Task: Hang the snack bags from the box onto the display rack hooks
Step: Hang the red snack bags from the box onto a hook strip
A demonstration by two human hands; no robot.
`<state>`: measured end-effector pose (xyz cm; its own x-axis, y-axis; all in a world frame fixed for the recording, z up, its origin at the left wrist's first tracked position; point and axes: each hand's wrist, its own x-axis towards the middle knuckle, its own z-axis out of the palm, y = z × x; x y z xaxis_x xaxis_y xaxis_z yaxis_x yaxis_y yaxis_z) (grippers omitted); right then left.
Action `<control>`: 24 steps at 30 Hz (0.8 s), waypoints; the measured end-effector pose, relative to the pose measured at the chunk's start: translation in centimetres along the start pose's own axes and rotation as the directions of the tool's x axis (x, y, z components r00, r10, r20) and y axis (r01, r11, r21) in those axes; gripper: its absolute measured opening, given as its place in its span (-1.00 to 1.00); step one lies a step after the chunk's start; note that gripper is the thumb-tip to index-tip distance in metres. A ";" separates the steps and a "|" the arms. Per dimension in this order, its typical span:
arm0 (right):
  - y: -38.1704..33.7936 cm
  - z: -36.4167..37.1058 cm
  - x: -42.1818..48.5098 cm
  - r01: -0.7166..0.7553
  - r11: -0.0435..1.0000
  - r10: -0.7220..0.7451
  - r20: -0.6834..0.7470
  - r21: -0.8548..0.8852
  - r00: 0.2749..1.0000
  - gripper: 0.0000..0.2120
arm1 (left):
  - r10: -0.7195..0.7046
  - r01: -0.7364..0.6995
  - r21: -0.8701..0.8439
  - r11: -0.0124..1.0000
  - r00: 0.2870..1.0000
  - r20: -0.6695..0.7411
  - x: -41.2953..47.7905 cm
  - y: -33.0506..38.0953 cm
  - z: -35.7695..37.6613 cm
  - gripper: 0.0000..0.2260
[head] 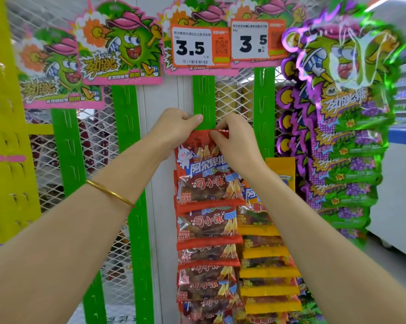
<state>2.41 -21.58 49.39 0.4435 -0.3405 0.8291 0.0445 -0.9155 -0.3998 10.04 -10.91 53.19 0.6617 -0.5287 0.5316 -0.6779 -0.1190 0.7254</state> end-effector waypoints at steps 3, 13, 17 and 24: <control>-0.6 0.1 0.9 0.019 1.000 -0.019 -0.039 0.001 0.999 -0.88 | -0.026 0.026 -0.010 1.000 1.000 0.007 0.1 0.2 -0.2 -0.76; -0.7 0.0 0.8 -0.034 0.999 0.034 0.060 -0.011 0.998 -0.87 | -0.067 0.065 -0.045 0.997 0.997 -0.047 0.1 0.1 0.2 -0.73; -0.7 0.0 -0.5 -0.075 0.996 0.071 0.081 0.045 0.994 -0.91 | -0.058 0.057 -0.028 0.998 0.998 -0.008 -0.1 -0.2 0.1 -0.75; 0.0 0.2 -2.0 -0.072 0.997 0.070 0.091 0.026 0.993 -0.87 | 0.020 -0.021 -0.054 0.998 1.000 -0.015 -0.6 -1.4 0.3 -0.94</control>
<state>1.67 -20.82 47.63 0.5249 -0.3825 0.7604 0.0357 -0.8827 -0.4686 10.46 -10.71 51.75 0.6528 -0.5182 0.5526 -0.6733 -0.0625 0.7367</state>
